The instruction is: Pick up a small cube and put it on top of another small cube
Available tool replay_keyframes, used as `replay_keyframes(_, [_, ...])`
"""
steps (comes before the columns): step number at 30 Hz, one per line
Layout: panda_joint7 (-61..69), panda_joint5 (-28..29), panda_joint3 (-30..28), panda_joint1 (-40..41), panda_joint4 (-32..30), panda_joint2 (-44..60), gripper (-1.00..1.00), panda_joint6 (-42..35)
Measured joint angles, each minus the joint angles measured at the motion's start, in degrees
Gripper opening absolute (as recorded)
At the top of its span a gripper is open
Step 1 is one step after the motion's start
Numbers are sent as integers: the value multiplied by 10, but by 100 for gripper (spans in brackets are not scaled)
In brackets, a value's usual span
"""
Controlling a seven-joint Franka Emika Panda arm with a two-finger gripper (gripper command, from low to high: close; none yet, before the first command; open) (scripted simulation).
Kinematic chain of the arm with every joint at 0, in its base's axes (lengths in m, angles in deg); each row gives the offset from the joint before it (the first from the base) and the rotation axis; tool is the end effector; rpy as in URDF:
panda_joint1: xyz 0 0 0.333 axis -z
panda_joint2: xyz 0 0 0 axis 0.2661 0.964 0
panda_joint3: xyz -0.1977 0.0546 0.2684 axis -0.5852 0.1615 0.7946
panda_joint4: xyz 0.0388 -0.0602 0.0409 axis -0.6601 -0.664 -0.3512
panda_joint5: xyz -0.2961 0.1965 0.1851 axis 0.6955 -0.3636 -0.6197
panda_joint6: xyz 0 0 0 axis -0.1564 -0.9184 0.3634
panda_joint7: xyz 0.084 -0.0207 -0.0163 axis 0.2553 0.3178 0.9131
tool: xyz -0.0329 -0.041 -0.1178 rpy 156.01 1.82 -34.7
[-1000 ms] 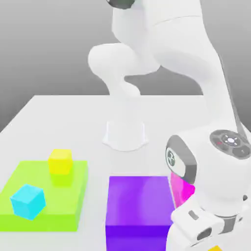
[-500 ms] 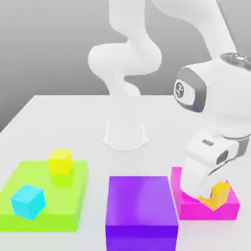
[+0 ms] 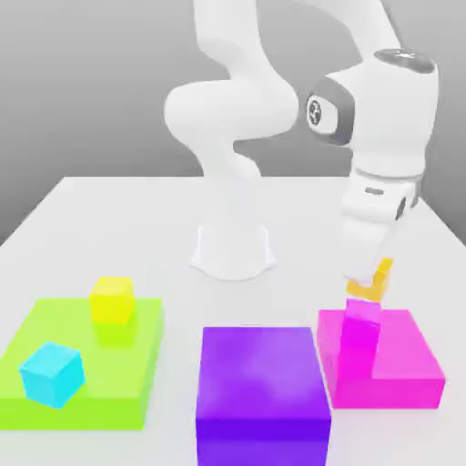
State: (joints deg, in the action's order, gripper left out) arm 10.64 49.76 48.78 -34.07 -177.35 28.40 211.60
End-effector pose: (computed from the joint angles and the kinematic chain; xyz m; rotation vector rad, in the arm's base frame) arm 0.3205 0.1945 0.2429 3.1100 0.4421 -0.0016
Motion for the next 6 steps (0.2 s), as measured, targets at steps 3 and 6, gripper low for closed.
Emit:
replay_keyframes(3, [0,0,0,0,0,0,100,0])
replay_keyframes(6, [-2,3,1,1,-2,9,100,10])
